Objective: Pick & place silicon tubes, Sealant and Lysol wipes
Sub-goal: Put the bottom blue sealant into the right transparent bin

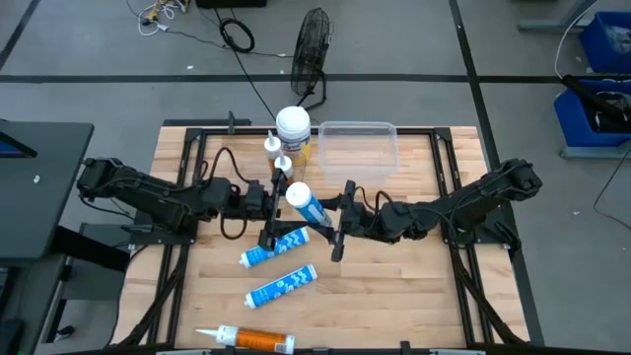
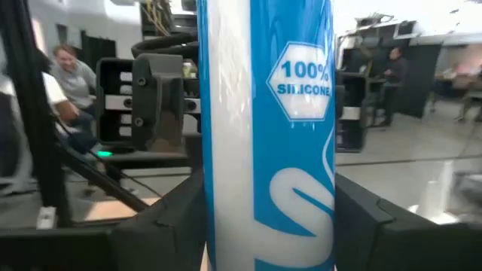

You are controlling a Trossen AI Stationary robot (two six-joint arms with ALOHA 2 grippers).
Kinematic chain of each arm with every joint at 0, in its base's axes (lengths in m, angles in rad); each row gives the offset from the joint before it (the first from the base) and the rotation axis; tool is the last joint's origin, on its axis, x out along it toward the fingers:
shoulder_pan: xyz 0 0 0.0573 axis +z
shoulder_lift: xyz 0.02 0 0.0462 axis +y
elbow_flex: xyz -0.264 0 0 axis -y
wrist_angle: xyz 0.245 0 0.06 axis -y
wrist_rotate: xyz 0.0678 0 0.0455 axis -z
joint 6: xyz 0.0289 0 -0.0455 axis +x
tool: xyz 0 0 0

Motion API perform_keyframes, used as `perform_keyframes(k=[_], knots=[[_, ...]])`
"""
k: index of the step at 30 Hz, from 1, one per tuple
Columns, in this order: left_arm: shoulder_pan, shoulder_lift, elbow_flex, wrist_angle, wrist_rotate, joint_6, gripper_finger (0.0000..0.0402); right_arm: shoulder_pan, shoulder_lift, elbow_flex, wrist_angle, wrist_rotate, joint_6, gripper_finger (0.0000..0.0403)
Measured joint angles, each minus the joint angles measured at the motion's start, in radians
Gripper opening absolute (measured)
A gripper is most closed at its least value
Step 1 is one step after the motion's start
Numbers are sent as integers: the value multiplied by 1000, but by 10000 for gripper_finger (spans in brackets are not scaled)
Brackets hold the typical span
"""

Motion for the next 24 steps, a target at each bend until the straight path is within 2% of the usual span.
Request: perform_keyframes(k=[6, 10, 13, 17, 24], knots=[[32, 0, 0, 8, 17, -46, 293, -62, 0, 0, -17, -105, 65, 206], [52, 0, 0, 7, 68, -72, 292, -88, 0, 0, -18, -161, 86, 206], [54, 0, 0, 7, 68, -68, 274, -100, 6, 1, -11, -179, 90, 206], [54, 1, -1, 6, 64, -40, 220, -109, 16, 1, 0, -208, 108, 206], [60, 0, -1, -4, 65, -41, 214, -110, 18, 1, -2, -219, 112, 203]])
